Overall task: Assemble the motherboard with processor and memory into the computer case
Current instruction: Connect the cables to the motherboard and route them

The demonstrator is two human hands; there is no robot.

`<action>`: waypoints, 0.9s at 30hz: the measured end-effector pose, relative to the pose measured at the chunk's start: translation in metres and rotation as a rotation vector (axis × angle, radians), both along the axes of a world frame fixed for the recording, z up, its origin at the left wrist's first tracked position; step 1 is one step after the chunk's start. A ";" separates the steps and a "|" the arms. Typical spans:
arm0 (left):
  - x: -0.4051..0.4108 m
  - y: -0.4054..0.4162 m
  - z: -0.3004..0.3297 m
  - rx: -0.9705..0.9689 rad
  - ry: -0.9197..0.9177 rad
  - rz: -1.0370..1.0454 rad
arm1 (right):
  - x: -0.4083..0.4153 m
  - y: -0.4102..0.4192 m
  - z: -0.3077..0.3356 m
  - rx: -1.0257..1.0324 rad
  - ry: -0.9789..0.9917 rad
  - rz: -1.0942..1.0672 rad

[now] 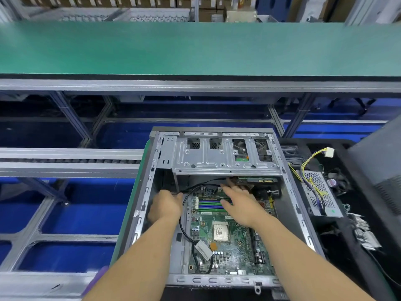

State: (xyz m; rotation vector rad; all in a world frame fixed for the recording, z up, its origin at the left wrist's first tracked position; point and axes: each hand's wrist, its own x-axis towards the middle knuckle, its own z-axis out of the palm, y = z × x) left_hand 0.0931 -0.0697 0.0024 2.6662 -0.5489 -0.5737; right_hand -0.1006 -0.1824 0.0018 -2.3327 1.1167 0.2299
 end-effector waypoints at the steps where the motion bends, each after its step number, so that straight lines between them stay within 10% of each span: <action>1: 0.001 0.000 -0.001 -0.001 0.013 0.023 | 0.000 0.001 0.000 0.000 0.016 0.024; 8: -0.006 -0.011 0.001 -0.171 0.102 -0.212 | -0.007 0.013 0.019 0.108 -0.134 0.089; 13: -0.008 -0.008 0.035 0.305 -0.538 -0.595 | -0.009 0.037 0.058 0.074 -0.414 0.009; 16: -0.037 -0.029 0.082 0.340 -0.528 -0.769 | -0.016 0.034 0.083 0.007 -0.632 -0.149; 21: -0.137 -0.086 0.147 -0.210 -0.511 -0.970 | -0.070 -0.004 0.108 -0.343 -0.825 -0.553; 24: -0.197 -0.113 0.154 -0.428 -0.429 -1.147 | -0.136 -0.034 0.091 -0.345 -0.706 -0.991; 27: -0.245 -0.137 0.132 -0.301 -0.363 -1.300 | -0.206 -0.038 0.047 -0.222 -0.180 -1.161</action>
